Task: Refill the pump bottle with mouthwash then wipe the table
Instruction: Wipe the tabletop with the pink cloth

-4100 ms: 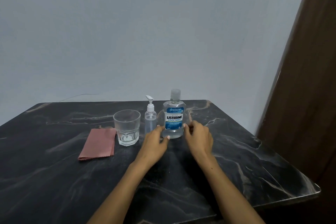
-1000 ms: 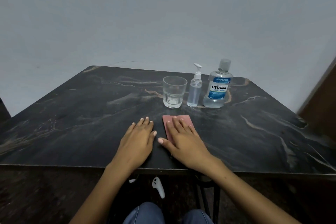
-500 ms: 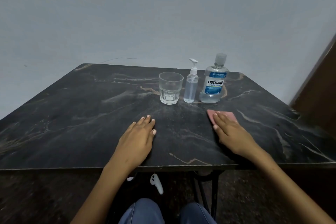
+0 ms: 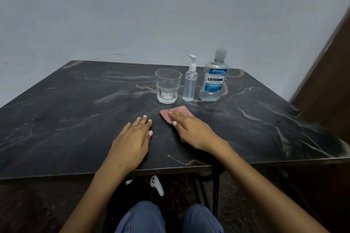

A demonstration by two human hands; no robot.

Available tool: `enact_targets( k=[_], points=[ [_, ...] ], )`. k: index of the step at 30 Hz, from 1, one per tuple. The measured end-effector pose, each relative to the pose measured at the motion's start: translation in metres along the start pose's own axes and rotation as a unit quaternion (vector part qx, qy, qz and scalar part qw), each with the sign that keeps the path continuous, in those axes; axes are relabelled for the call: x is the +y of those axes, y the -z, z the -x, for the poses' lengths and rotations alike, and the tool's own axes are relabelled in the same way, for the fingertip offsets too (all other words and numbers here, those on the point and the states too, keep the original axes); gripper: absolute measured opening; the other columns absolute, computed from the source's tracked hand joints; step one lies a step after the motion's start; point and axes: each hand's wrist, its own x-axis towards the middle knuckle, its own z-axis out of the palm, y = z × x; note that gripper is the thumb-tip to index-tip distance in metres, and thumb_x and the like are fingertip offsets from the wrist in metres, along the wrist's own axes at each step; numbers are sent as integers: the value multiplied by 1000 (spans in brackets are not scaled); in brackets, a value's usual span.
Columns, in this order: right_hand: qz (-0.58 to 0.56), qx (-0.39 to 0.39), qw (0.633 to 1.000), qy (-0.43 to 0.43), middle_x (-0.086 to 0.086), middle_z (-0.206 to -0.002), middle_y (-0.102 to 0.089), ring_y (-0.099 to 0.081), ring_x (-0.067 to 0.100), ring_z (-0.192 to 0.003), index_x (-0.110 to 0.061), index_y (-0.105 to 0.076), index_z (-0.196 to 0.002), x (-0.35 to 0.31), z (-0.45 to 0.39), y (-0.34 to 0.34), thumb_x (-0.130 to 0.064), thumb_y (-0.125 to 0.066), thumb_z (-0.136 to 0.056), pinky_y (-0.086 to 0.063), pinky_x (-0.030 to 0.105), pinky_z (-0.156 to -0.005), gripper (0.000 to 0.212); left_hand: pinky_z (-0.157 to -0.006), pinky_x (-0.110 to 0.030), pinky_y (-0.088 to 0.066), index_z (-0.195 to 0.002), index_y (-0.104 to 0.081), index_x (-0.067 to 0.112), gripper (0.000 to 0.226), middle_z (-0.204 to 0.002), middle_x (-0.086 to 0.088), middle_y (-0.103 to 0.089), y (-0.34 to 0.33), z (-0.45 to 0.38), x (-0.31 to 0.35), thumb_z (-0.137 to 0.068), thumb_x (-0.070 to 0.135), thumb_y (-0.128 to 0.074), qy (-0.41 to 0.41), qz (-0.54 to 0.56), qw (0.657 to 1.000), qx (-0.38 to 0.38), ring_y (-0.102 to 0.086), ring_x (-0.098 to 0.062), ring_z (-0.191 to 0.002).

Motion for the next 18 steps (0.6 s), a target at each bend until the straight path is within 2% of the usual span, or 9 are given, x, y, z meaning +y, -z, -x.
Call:
enact_targets(
  k=[4,7,11,14,18],
  points=[
    [35,5,998,-44,3,-156,-28,-28,20,-143,-13,-34,-143,34,-4,9,-26,-30,-100,-24,37,-116,45,-116,-27,-7,-145,-27,19,45,-156,2,-19,0,2,1,-100,26,-28,-1,5,1000,-2,-13,-9,-143],
    [37,7,992,-124,5,-157,-26,-28,23,-142,-13,-31,-145,74,13,29,-24,-30,-101,-24,38,-115,46,-116,-27,-7,-145,-27,19,45,-156,3,-19,0,2,1,-100,26,-28,-2,11,1000,-2,-13,-8,-143],
    [42,49,969,-239,10,-155,-29,-29,26,-142,-7,-35,-143,120,61,49,-21,-30,-101,-24,38,-115,45,-116,-28,-8,-145,-26,19,45,-156,2,-19,1,0,-1,-100,26,-29,-3,12,1000,-5,-13,-9,-143],
    [54,79,960,-262,16,-149,-37,-33,28,-138,-1,-43,-135,125,79,45,-18,-34,-100,-25,35,-112,40,-116,-28,-8,-145,-26,19,45,-155,2,-20,0,0,-1,-100,26,-29,-3,11,1000,-2,-14,-10,-143],
    [15,96,959,-265,20,-144,-43,-38,27,-134,2,-51,-121,102,59,37,-12,-34,-98,-27,33,-110,32,-116,-29,-9,-144,-27,18,45,-155,1,-21,-2,-1,-3,-100,26,-29,-5,10,1000,1,-15,-10,-143]
  ],
)
